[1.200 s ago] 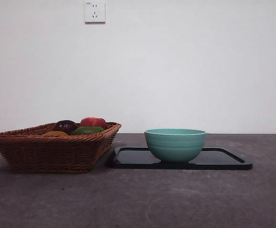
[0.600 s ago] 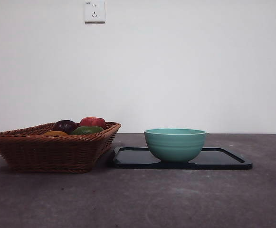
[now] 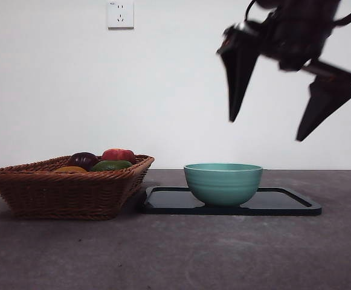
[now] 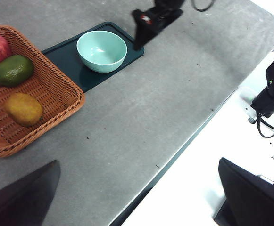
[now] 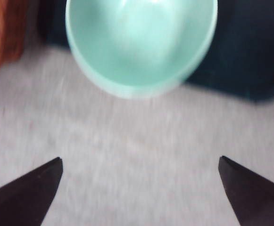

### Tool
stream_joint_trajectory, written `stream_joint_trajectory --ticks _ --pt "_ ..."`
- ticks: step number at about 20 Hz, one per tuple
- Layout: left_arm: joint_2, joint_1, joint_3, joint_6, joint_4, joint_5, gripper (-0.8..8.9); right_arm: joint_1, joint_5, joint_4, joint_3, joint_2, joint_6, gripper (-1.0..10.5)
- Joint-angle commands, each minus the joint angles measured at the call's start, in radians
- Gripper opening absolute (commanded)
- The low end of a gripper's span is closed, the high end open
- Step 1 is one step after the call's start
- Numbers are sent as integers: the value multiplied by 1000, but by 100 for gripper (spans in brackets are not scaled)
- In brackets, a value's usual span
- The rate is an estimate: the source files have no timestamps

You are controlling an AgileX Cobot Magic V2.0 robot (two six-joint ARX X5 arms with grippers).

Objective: Pick up the wifruite, put it on the bowl, pick up the plate, put it on desk

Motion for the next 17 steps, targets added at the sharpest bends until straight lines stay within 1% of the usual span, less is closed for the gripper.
stream_joint_trajectory --ticks 1,7,11,13,16,17 --pt "1 -7 10 16 17 5 563 -12 0 2 88 110 3 550" --pt "1 -20 10 16 17 5 563 -61 0 7 266 319 3 547" --pt "1 -27 10 16 17 5 563 -86 0 33 299 391 10 499" --pt "1 -27 10 16 17 5 563 -95 0 37 299 407 10 417" --pt "1 -27 10 16 17 5 563 -102 0 53 298 410 10 233" --pt "1 -27 10 16 17 5 563 -104 1 54 298 410 10 190"
